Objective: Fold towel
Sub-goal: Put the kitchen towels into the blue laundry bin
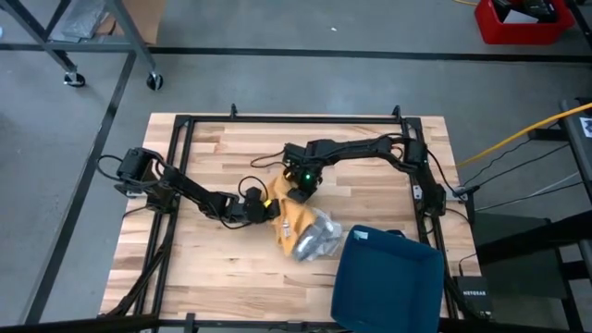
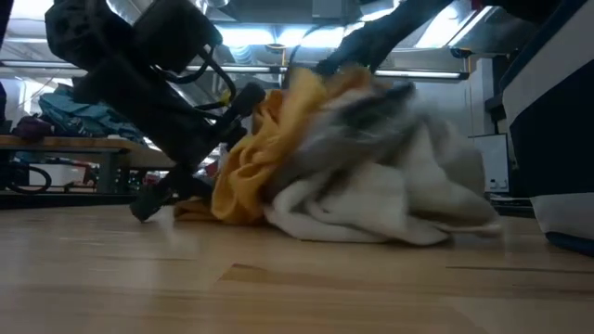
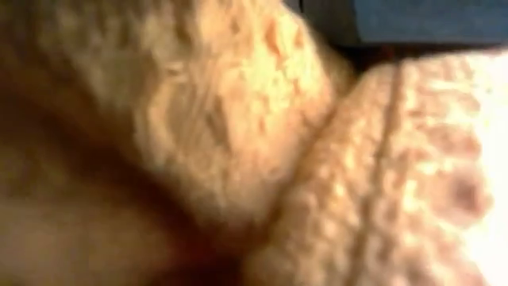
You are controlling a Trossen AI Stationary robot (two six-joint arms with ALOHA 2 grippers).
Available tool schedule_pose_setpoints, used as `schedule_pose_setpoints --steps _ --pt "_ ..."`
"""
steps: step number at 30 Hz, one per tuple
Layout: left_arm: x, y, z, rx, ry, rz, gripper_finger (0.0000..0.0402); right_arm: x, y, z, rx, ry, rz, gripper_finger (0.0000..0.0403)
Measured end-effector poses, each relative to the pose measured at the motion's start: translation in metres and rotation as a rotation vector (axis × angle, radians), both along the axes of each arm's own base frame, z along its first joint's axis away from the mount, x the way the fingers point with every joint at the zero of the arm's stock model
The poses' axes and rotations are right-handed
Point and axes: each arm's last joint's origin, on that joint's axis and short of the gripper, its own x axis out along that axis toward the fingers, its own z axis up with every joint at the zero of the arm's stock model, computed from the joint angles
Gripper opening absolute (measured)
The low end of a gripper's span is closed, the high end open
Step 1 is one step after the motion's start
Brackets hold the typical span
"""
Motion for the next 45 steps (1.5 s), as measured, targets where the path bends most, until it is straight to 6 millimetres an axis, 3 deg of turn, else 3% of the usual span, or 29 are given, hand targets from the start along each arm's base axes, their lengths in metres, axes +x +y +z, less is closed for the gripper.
schedule_pose_setpoints --steps 11,16,22,34,45 --pt "0.013 -0.012 0.015 0.116 -0.03 0.006 0.0131 -0.003 0.002 0.012 0.07 0.02 -0.014 0.0179" --pt "0.018 -0.019 0.025 0.16 -0.076 0.023 0.0129 -0.009 0.003 0.034 0.06 -0.013 -0.014 0.0179" --pt "0.021 -0.025 0.045 0.217 -0.167 0.084 0.0092 -0.017 0.003 0.065 0.007 -0.072 -0.029 0.0179" --pt "0.017 -0.029 0.072 0.394 -0.158 -0.012 0.0008 -0.025 0.021 0.091 -0.024 -0.121 -0.004 0.0179" --pt "0.027 -0.031 0.091 0.494 -0.167 -0.034 0.0002 -0.041 0.027 0.123 -0.081 -0.161 -0.034 0.0179"
